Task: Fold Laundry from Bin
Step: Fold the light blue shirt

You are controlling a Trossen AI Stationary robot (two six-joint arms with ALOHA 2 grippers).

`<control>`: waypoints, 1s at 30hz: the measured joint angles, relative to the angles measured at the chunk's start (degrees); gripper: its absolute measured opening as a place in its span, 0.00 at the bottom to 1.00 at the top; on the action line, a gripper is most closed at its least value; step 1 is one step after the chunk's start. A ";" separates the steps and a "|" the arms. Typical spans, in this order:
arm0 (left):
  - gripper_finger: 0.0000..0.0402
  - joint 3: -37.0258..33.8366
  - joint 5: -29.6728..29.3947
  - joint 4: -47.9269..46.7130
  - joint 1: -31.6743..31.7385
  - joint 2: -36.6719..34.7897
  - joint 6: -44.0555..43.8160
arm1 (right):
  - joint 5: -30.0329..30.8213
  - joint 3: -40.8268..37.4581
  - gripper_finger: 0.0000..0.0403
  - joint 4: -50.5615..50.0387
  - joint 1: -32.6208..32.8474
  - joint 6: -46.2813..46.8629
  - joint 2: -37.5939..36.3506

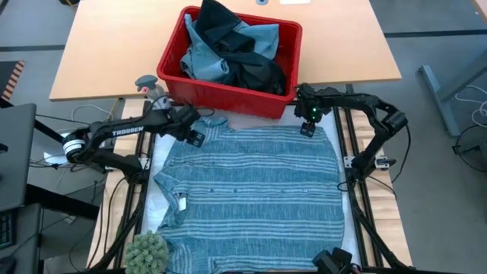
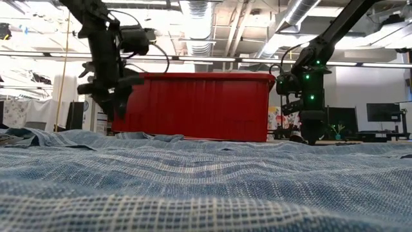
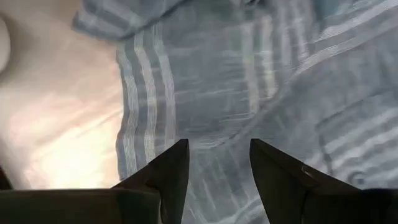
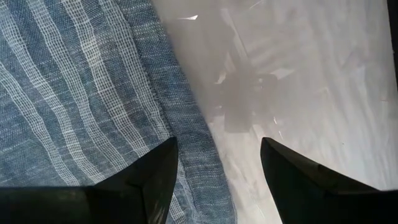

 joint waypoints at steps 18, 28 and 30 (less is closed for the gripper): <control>0.39 -6.69 -7.18 10.26 3.27 0.00 -3.29 | -0.86 -0.07 0.63 -0.29 -0.02 -0.30 0.04; 0.39 -8.24 -5.41 16.93 6.40 7.56 -1.59 | -0.88 -0.09 0.63 -0.60 0.06 -0.40 0.07; 0.39 -8.20 -5.69 19.25 6.42 8.78 -2.19 | -0.88 -0.09 0.63 -0.70 0.04 -0.43 0.07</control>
